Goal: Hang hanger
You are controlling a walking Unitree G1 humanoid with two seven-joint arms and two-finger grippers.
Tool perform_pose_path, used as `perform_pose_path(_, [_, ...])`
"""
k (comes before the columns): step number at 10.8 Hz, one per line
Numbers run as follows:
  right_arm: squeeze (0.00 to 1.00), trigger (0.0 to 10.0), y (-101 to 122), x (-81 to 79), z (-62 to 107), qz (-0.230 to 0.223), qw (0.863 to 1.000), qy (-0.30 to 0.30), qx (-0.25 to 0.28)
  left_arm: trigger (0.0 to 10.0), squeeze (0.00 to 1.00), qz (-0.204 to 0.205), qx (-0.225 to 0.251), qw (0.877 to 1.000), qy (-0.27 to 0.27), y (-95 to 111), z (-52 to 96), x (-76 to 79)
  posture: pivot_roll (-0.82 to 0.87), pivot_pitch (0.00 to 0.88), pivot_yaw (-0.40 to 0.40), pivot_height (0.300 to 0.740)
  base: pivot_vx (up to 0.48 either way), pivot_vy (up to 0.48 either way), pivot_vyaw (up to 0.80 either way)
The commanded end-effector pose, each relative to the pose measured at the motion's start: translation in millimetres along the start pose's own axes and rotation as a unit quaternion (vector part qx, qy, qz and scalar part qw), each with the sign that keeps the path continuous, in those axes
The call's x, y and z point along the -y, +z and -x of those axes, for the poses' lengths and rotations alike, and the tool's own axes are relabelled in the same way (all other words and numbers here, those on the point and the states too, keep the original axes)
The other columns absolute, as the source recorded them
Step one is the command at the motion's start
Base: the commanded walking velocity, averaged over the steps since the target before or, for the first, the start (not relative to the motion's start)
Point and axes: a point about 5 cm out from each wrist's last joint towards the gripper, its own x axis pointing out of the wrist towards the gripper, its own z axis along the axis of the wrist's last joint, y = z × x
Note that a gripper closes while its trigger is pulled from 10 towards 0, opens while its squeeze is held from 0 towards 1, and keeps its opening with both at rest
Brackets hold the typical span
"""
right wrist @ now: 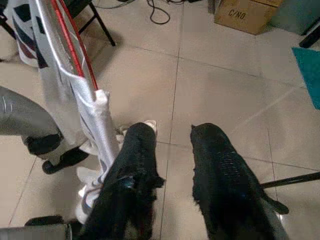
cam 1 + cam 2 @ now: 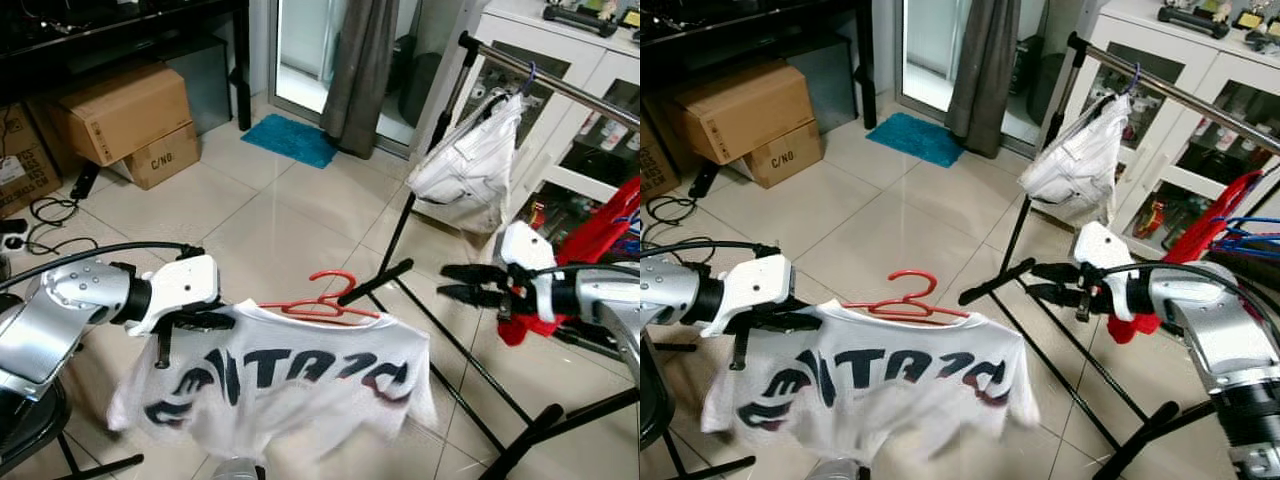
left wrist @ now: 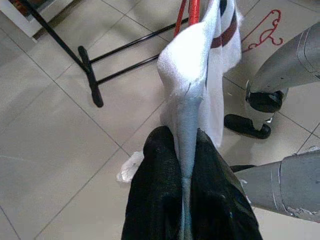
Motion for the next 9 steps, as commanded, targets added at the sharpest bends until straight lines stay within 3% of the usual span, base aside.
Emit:
perform_pose_path(1, [1.00, 10.0, 16.3, 3.8, 9.2, 0.005, 0.999, 0.001, 0.047, 0.0, 0.00, -0.013, 0.034, 0.999, 0.010, 11.6, 6.5, -6.6, 0.10, 0.000, -0.084, 0.740, 0.000, 0.000, 0.00])
perform_pose_path(2, [1.00, 10.0, 31.3, -5.6, 11.9, 0.000, 0.994, 0.043, 0.105, 0.0, 0.00, -0.017, 0.062, 0.998, 0.006, 17.2, 7.9, -7.2, 0.10, 0.000, -0.085, 0.740, 0.000, 0.000, 0.00])
perform_pose_path(4, [1.00, 10.0, 26.5, -35.8, 2.8, 0.000, 0.987, 0.146, 0.068, 0.0, 0.00, -0.031, 0.094, 0.995, -0.007, 27.1, 6.9, -7.1, 0.10, 0.000, -0.089, 0.740, 0.000, 0.000, 0.00])
perform_pose_path(5, [0.00, 10.0, 29.5, -43.7, -8.5, -0.002, 0.985, 0.152, 0.076, 0.0, 0.00, -0.038, 0.108, 0.993, -0.009, 33.1, 4.5, -8.2, 0.10, 0.000, -0.090, 0.740, 0.000, 0.000, 0.00])
perform_pose_path(8, [0.00, 10.0, 42.2, -52.9, -43.8, -0.060, 0.984, 0.097, 0.138, 0.0, 0.00, -0.073, 0.095, 0.992, -0.029, 40.8, -9.7, -12.0, 0.10, 0.000, -0.090, 0.740, 0.000, 0.000, 0.00])
perform_pose_path(9, [0.00, 10.0, 42.9, -53.9, -43.8, -0.058, 0.984, 0.095, 0.139, 0.0, 0.00, -0.074, 0.095, 0.992, -0.031, 41.5, -10.7, -12.7, 0.10, 0.000, -0.088, 0.740, 0.000, 0.000, 0.00])
